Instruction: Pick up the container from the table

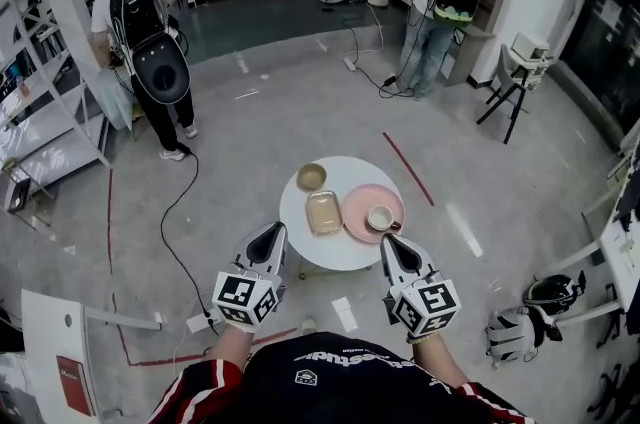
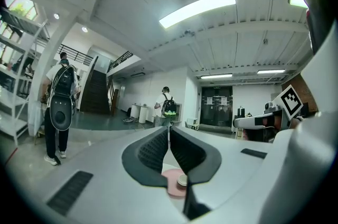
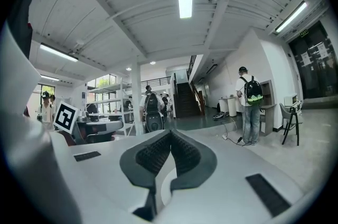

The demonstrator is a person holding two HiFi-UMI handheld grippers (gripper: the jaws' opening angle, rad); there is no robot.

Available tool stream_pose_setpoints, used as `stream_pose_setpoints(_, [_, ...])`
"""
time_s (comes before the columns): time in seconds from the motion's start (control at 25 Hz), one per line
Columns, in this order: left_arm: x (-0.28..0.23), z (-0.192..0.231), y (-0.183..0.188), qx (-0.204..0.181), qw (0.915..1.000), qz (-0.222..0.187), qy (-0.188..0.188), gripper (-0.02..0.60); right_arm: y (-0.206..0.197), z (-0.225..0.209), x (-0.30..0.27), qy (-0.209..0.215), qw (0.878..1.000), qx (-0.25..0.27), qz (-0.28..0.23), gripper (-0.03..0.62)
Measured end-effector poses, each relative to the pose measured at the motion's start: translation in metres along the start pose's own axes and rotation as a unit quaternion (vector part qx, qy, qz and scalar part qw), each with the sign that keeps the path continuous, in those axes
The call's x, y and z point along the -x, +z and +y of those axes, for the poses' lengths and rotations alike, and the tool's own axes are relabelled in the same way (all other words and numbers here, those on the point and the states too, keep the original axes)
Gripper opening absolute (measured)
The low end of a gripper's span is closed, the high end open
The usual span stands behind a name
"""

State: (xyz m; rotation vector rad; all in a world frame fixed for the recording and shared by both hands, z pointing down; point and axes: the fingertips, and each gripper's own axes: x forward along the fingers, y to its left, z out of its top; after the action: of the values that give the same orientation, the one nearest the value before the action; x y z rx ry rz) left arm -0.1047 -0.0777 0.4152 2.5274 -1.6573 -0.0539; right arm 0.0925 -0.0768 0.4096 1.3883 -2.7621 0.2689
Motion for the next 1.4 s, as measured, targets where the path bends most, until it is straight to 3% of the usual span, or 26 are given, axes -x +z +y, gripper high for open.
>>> stream_pose_setpoints(0.6, [-0.039, 0.086, 0.003, 0.006, 0.9999, -0.004, -0.014, 0.032, 0.011, 0.017, -0.088, -0.02, 0.999, 0.024, -0.013, 0.015])
stream_pose_setpoints(1.12, [-0.071, 0.09, -0.009, 0.017, 0.9993, 0.005, -0.033, 0.032, 0.004, 0.002, -0.103, -0.032, 0.999, 0.023, 0.003, 0.015])
stream_pose_setpoints(1.4, [-0.08, 0.092, -0.009, 0.008, 0.9997, 0.007, -0.024, 0.031, 0.008, -0.006, -0.115, -0.019, 1.0, 0.02, -0.006, 0.015])
